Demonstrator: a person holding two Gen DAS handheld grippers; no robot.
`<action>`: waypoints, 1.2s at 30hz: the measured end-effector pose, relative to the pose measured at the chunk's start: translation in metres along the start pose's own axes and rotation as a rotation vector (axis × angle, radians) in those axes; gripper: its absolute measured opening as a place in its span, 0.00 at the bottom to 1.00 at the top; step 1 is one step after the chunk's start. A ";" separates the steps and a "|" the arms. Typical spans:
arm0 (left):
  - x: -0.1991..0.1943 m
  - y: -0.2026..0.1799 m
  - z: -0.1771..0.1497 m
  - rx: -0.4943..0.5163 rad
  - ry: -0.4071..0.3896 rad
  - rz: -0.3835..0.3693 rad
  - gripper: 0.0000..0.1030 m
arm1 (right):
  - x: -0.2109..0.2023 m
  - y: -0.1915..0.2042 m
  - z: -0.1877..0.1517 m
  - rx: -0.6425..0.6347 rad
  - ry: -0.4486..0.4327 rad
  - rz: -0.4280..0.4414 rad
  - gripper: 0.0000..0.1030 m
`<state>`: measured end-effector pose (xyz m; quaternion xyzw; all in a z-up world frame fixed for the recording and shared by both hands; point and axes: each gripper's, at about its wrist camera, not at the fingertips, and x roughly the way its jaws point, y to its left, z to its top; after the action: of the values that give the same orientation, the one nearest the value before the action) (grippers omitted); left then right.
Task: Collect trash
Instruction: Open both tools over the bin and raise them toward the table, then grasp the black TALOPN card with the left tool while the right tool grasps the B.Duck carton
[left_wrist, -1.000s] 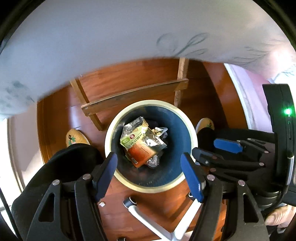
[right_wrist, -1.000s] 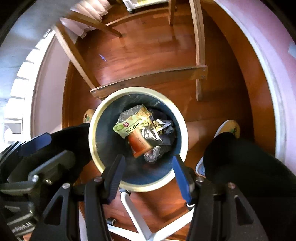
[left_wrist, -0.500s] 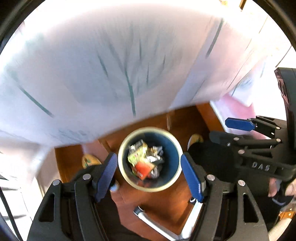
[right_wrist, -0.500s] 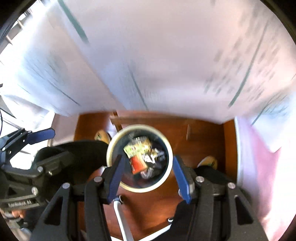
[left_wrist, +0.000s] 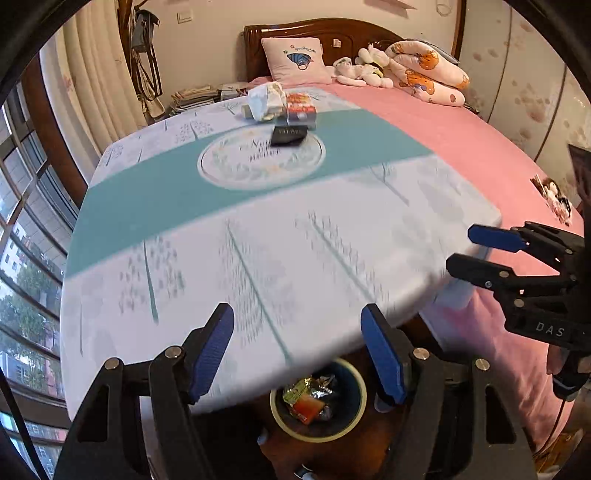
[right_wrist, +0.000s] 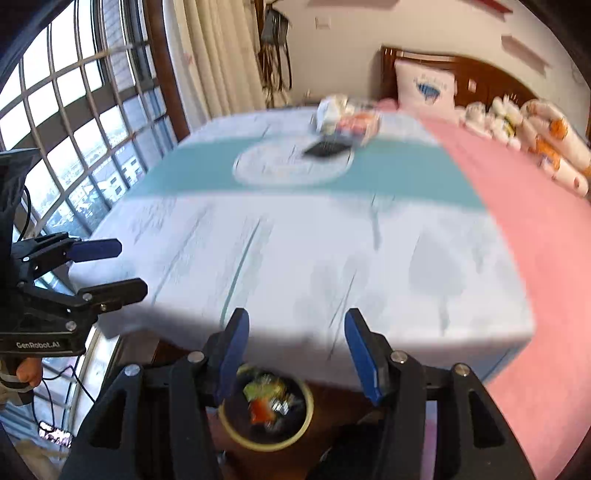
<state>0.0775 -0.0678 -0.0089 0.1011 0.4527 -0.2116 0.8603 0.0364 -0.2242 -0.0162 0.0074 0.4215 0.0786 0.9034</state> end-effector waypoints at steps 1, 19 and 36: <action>0.002 0.002 0.013 -0.007 0.012 -0.022 0.68 | 0.000 -0.004 0.009 0.000 -0.010 -0.006 0.52; 0.157 0.010 0.198 -0.081 0.159 -0.064 0.68 | 0.104 -0.114 0.153 0.176 0.043 -0.063 0.53; 0.251 0.004 0.235 -0.056 0.184 -0.020 0.66 | 0.192 -0.167 0.192 0.310 0.097 0.038 0.53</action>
<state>0.3779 -0.2187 -0.0818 0.0915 0.5365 -0.1971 0.8154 0.3271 -0.3501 -0.0516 0.1509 0.4713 0.0298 0.8685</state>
